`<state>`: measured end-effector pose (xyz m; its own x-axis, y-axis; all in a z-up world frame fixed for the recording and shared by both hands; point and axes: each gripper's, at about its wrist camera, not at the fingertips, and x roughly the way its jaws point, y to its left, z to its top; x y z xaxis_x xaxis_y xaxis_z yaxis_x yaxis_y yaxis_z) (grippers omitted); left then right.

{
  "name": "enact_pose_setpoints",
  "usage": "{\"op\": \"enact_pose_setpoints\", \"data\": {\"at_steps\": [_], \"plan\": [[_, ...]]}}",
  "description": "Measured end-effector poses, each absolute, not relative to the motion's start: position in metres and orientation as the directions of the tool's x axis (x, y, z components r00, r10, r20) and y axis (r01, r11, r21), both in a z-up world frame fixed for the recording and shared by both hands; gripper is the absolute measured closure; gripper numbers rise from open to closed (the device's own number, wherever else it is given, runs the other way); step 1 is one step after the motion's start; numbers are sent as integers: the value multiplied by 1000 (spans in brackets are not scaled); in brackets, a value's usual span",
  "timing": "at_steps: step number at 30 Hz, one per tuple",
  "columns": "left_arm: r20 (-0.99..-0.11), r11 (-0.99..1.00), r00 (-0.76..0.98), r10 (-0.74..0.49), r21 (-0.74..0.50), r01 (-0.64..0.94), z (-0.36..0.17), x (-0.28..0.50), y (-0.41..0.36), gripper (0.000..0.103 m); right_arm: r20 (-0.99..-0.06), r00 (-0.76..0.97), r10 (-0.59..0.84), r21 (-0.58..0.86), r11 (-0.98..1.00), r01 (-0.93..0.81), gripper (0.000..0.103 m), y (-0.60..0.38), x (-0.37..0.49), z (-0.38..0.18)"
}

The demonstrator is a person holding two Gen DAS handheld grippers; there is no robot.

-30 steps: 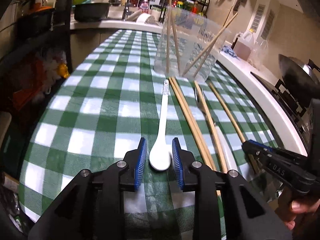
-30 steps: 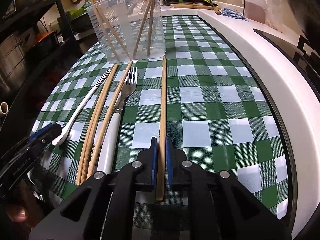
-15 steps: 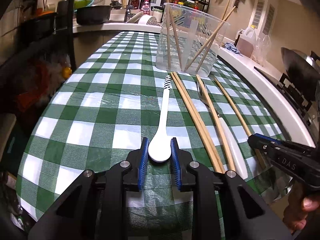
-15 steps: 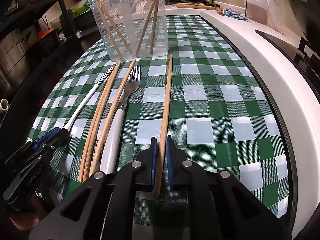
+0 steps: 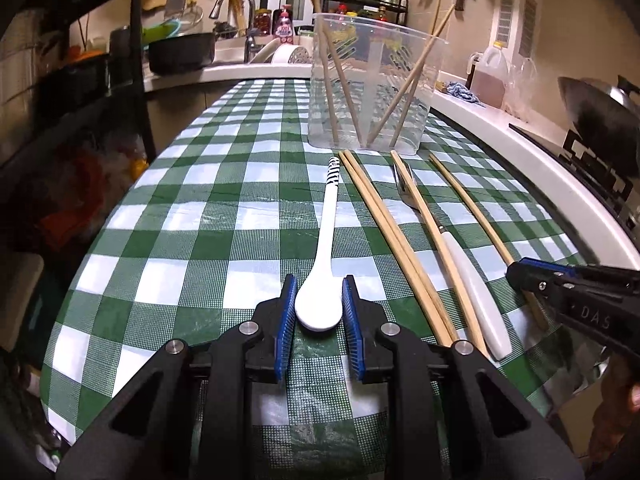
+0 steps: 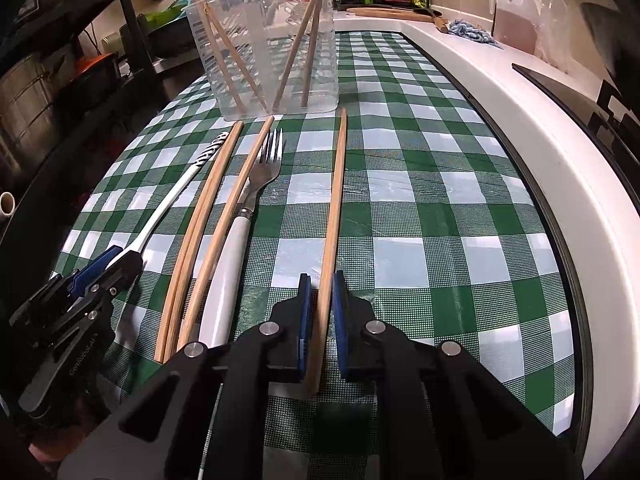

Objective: Organize utensils
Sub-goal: 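Lift the spoon with left tool while right tool lifts its chopstick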

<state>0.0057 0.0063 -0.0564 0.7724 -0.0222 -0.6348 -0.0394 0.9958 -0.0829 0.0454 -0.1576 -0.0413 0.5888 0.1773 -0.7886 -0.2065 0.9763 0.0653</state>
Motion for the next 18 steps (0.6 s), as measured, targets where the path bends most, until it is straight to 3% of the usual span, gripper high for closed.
{"op": "enact_pose_setpoints", "data": {"at_steps": [12,18], "plan": [[-596,999,803,3,-33,-28,-59,2,3,81,-784,597,167,46,976,-213,91,-155,44,-41],[-583,999,813,12,-31,-37,-52,-1,6,81,-782,593,192,86,976,-202,96,-160,44,-37]]}}
